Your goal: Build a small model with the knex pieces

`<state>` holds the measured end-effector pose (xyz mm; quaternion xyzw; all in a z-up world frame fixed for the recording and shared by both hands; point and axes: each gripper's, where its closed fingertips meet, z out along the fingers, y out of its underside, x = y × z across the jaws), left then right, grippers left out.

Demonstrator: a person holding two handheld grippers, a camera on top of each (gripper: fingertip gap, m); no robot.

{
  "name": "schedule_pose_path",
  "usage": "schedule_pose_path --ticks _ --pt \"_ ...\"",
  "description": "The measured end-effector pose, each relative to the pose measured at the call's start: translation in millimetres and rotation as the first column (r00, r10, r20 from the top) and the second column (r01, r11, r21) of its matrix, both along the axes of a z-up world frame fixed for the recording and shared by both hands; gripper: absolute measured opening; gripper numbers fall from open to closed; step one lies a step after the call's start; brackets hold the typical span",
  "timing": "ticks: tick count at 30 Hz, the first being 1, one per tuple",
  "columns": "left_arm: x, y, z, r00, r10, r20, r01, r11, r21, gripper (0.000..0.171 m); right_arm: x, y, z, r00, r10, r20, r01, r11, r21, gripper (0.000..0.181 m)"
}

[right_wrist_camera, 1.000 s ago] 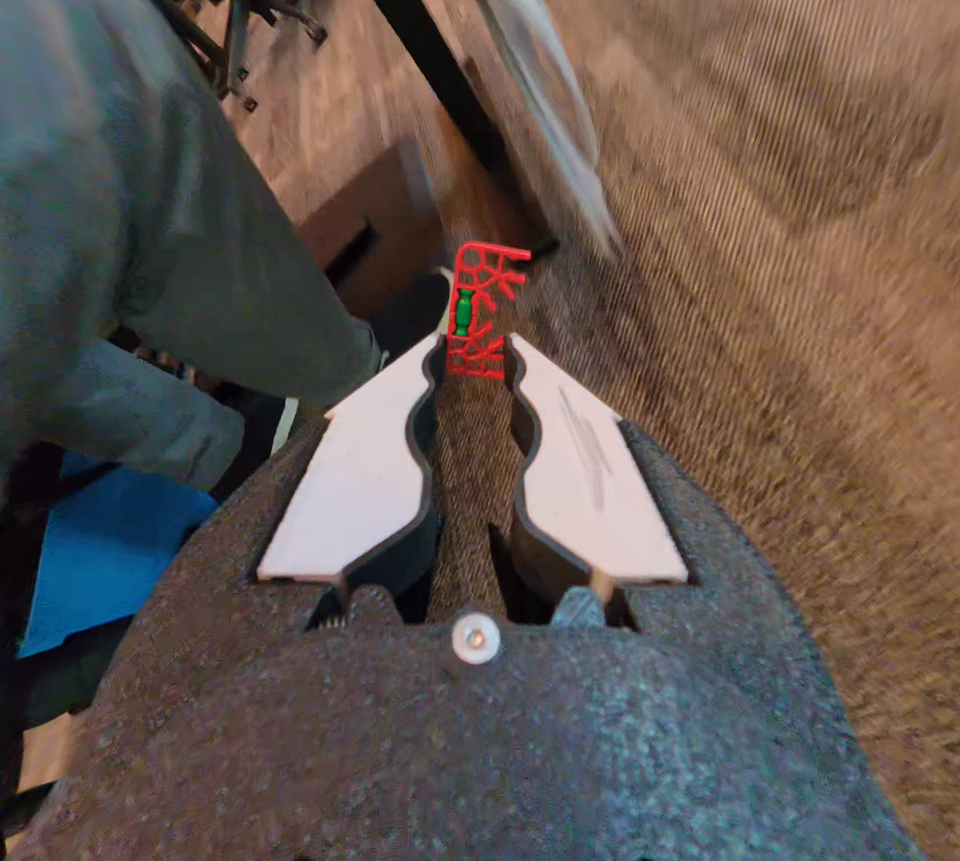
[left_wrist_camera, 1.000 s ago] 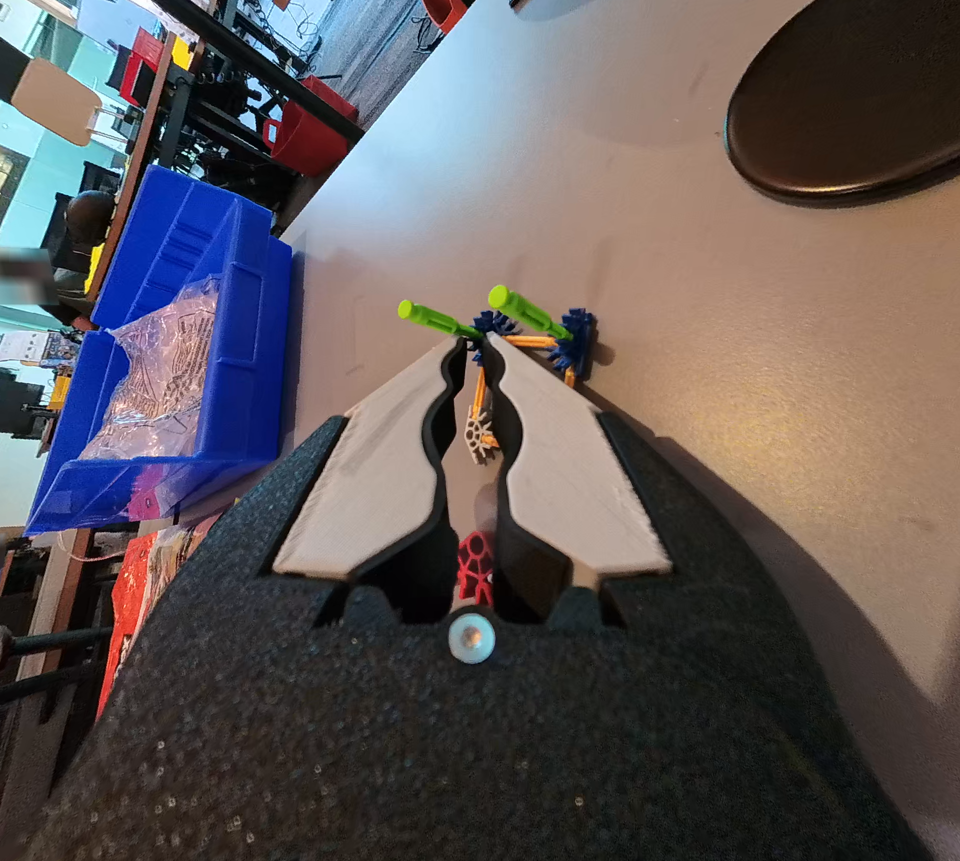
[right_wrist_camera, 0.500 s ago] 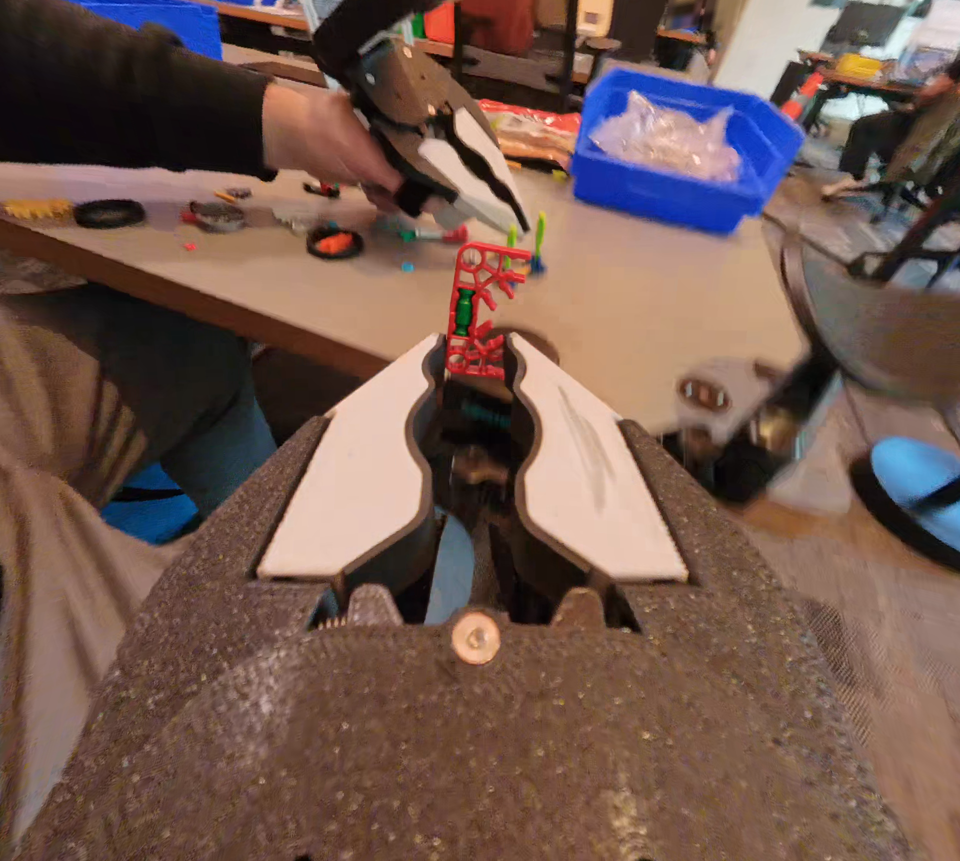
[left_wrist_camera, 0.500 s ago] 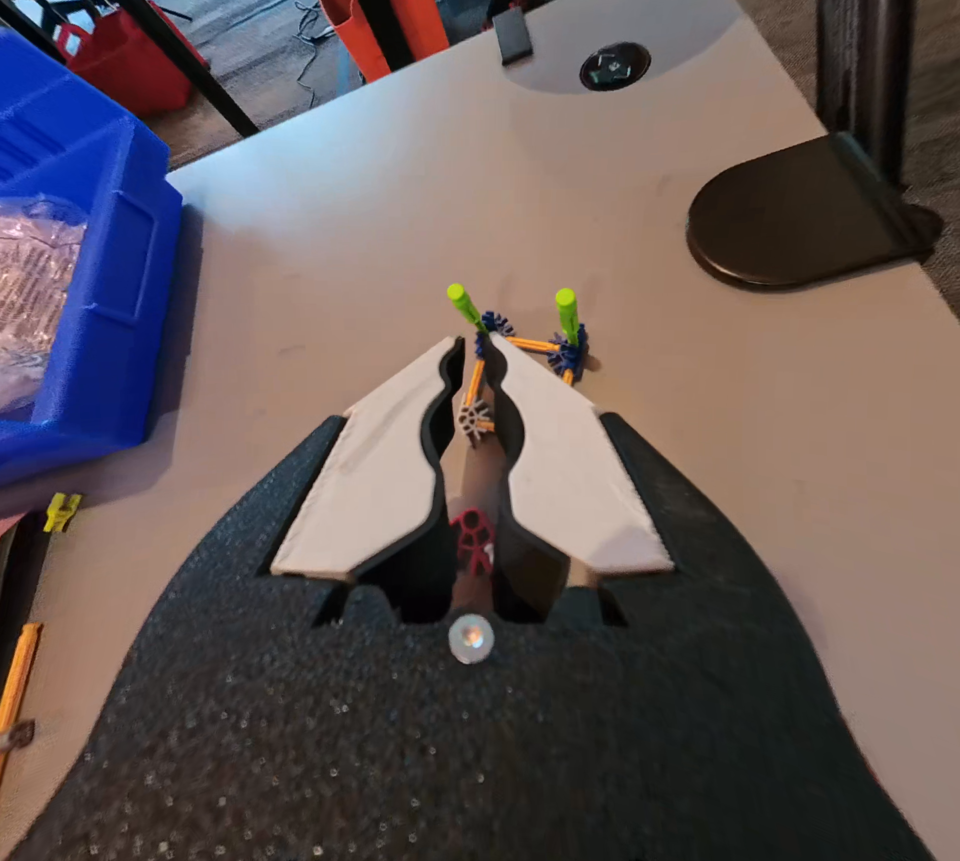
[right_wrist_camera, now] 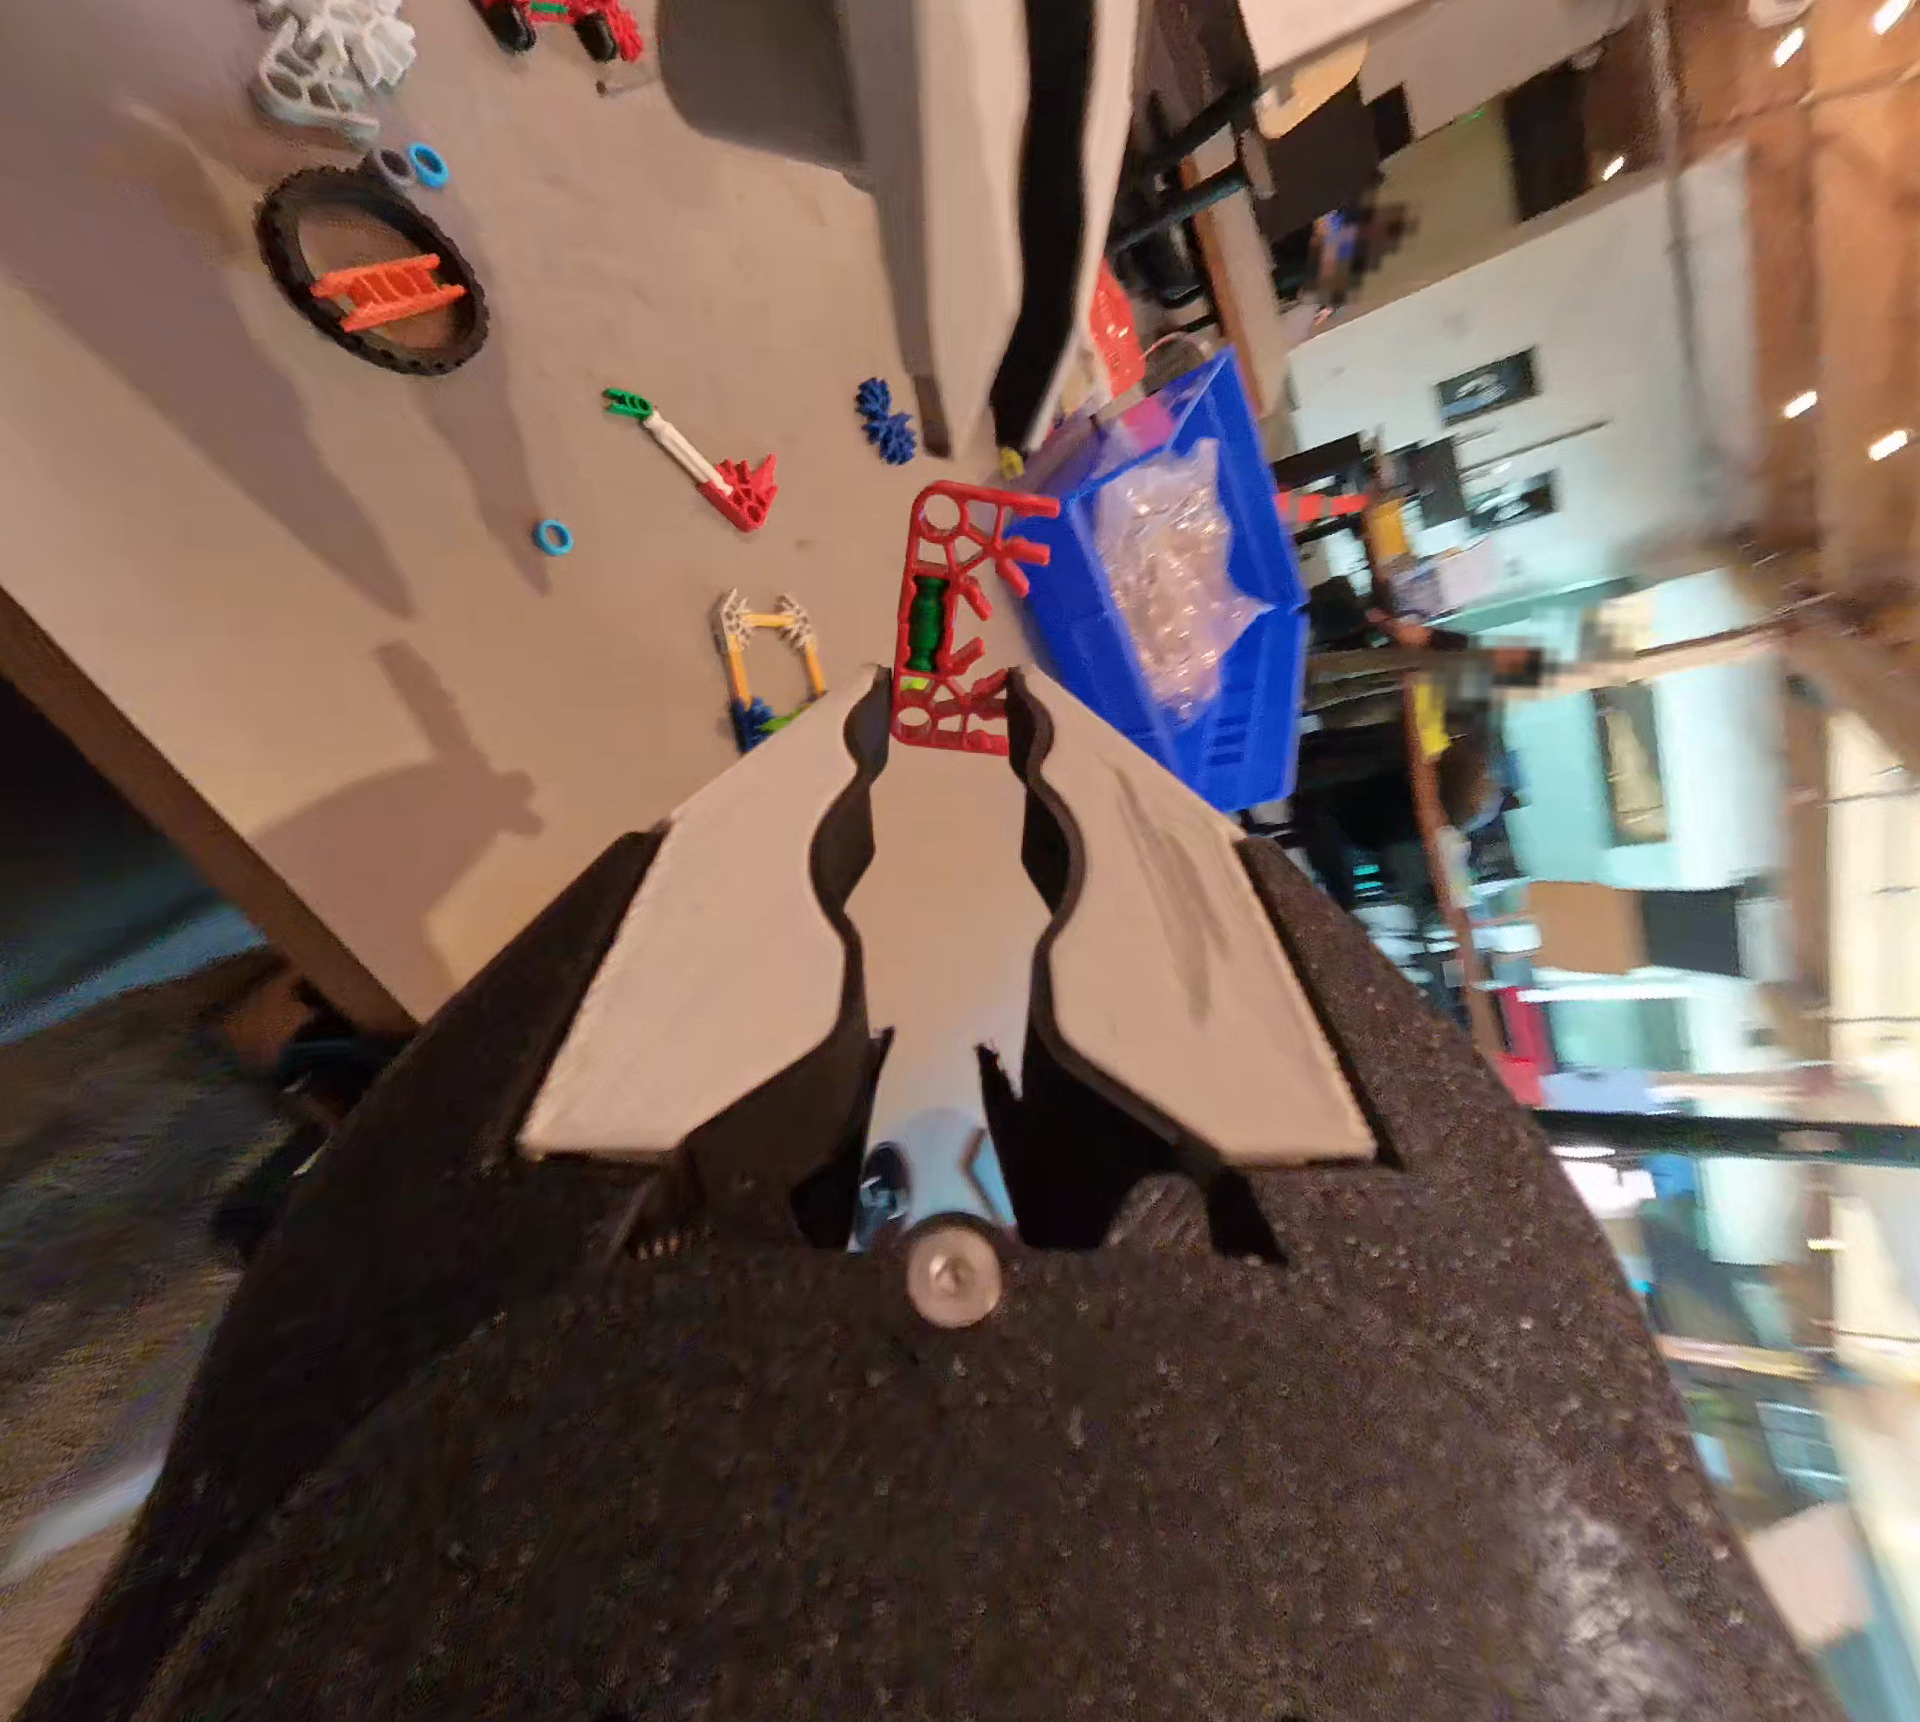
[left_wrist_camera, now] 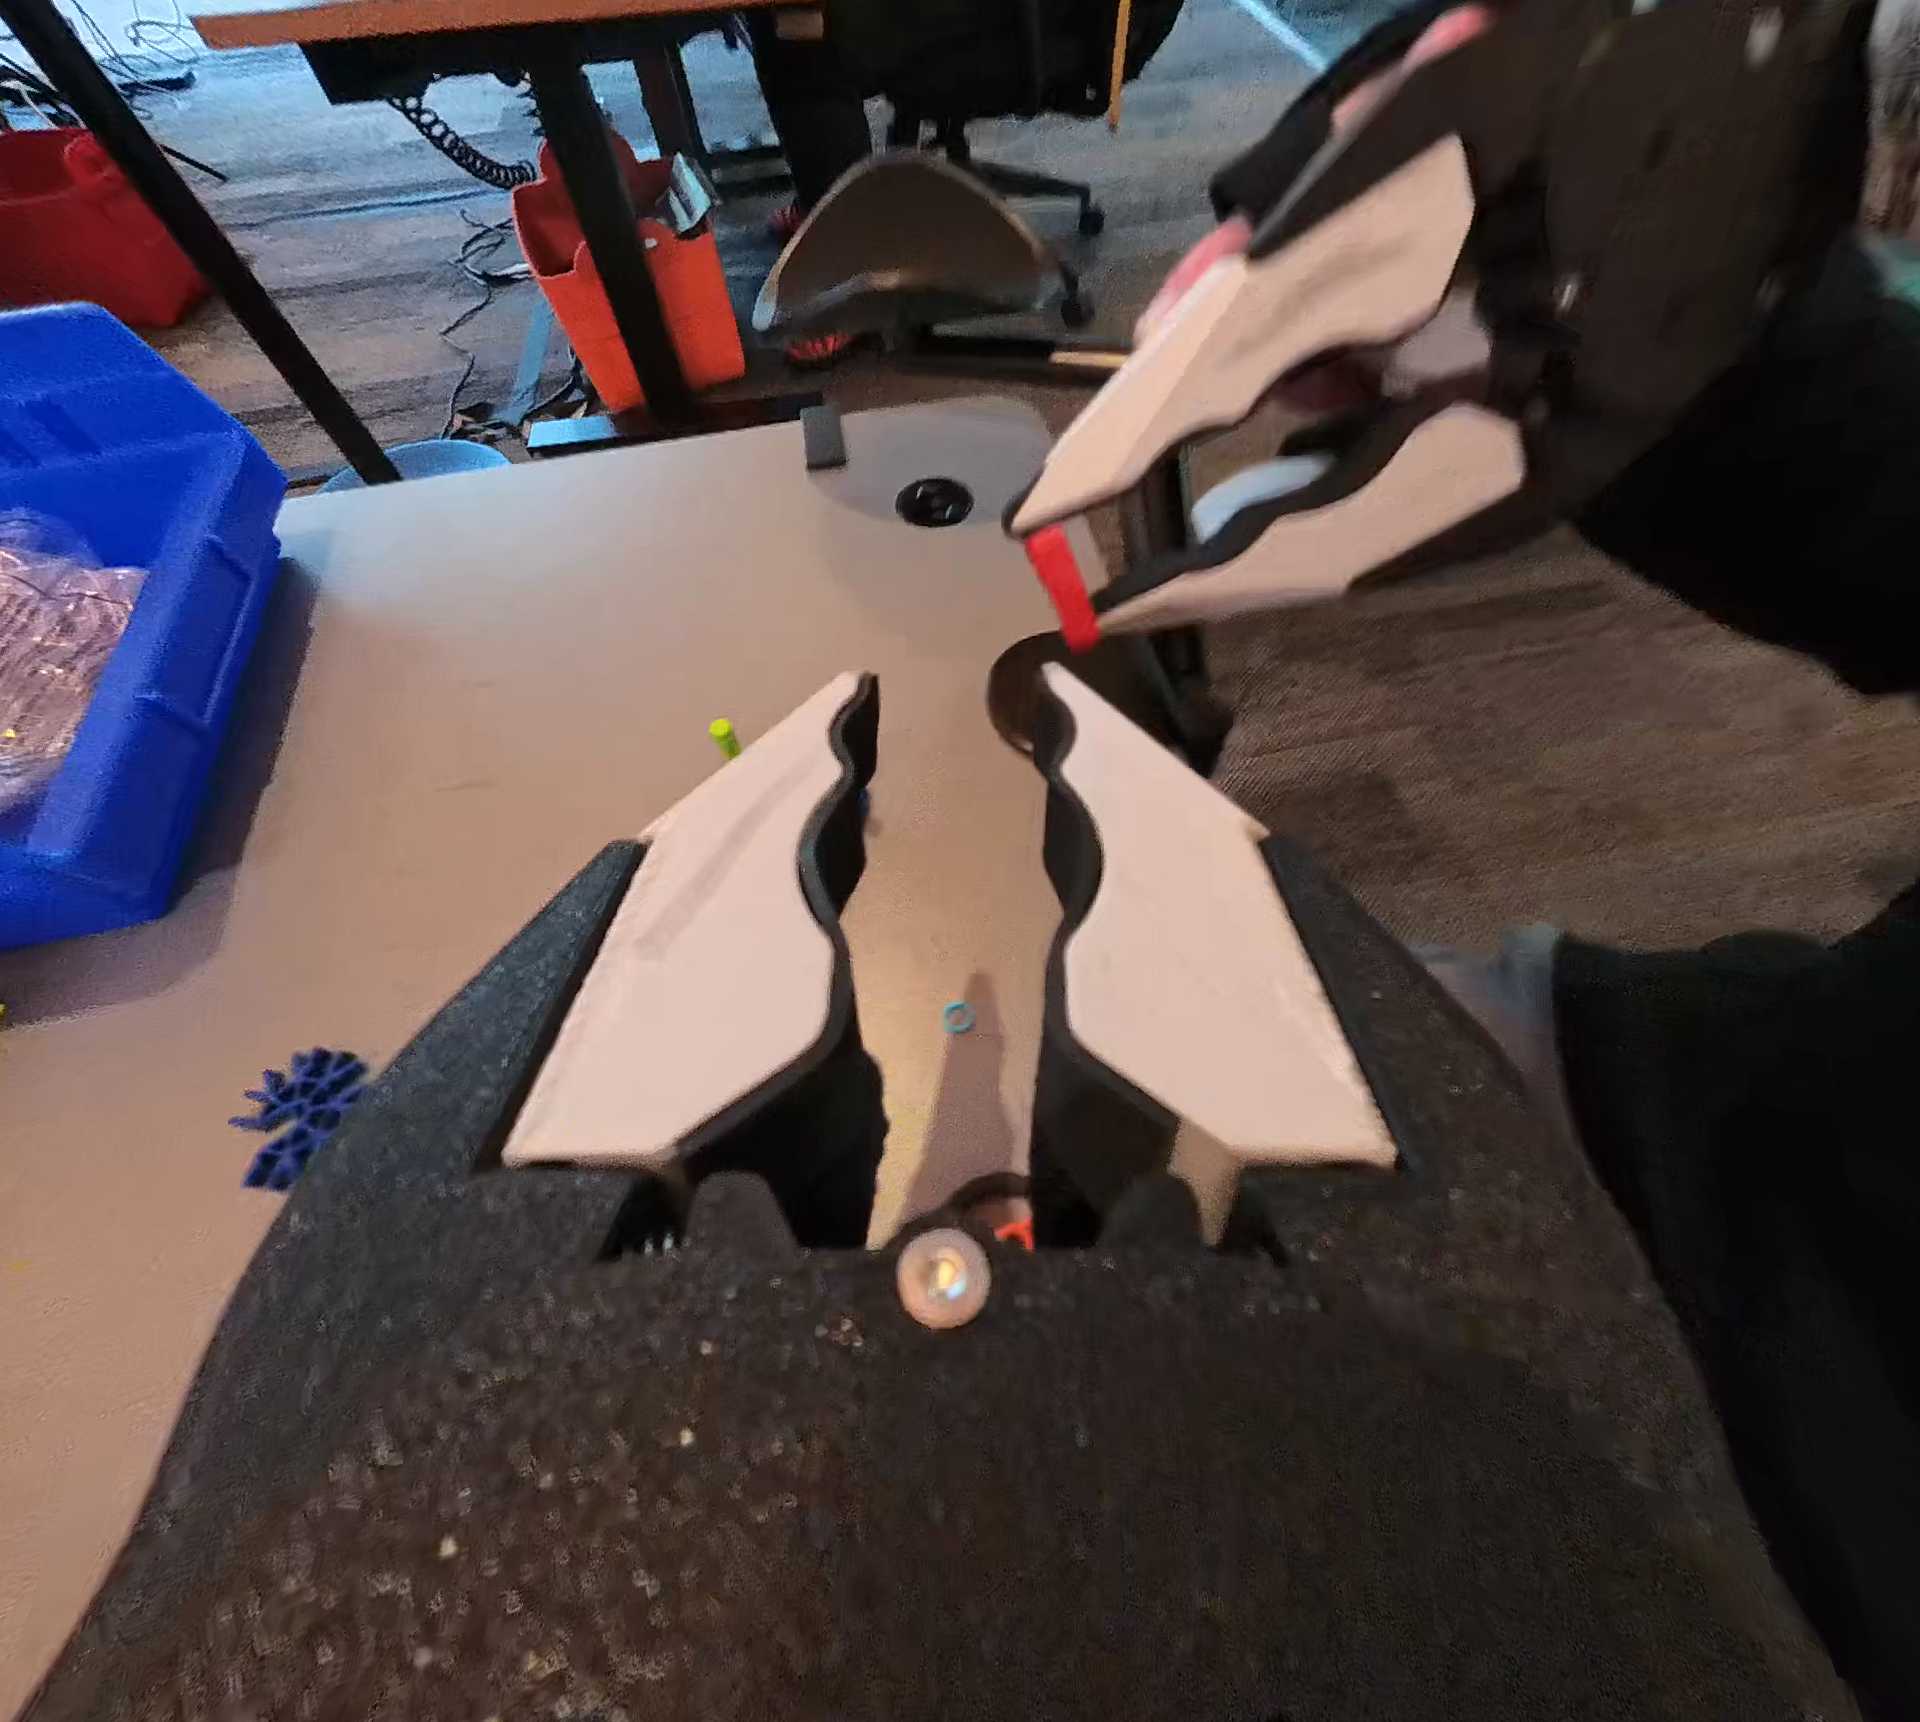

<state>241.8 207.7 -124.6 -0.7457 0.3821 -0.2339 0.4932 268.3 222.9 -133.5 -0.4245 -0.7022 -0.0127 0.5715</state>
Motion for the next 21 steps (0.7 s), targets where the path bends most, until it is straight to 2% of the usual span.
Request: schedule_pose_path --ticks 2,5,7,10,14,17,19,21 --pt "4.1 -11.7 8.7 0.997 0.007 0.075 -0.004 0.999 -0.048 0.027 -6.0 -8.3 5.2 1.0 0.003 0.03 -0.007 0.993 0.115 0.021" --pt "8.9 -26.4 15.3 0.986 0.0 0.167 0.018 0.994 -0.106 0.026 -8.9 -17.9 8.9 0.997 -0.013 0.079 -0.004 0.979 0.206 0.021" --pt "6.9 -31.0 14.1 0.985 0.005 0.172 0.015 0.993 -0.118 0.027 -8.4 -21.5 8.9 0.993 -0.034 0.116 0.004 0.968 0.249 0.021" --pt "5.9 -36.4 16.7 0.979 0.015 0.202 0.008 0.993 -0.114 0.018 -10.8 -30.7 14.2 0.991 -0.039 0.131 -0.002 0.956 0.293 0.021" --pt "8.3 -40.3 12.1 0.99 0.029 0.138 -0.021 0.998 -0.055 0.004 -15.7 -33.9 19.3 0.991 -0.047 0.126 0.004 0.947 0.321 0.021" --pt "4.5 -38.9 17.8 0.979 0.074 0.192 -0.066 0.997 -0.048 0.003 -19.8 -33.9 26.4 0.999 -0.047 0.025 0.038 0.964 0.262 0.025" --pt "-3.0 -34.1 25.9 0.956 0.142 0.259 -0.138 0.99 -0.032 0.003 -20.8 -32.3 34.8 0.989 -0.085 -0.123 0.096 0.992 0.085 0.052" --pt "-14.7 -31.4 32.5 0.925 0.197 0.325 -0.193 0.98 -0.045 0.003 -19.2 -32.3 42.3 0.958 -0.129 -0.258 0.105 0.989 -0.104 0.064"
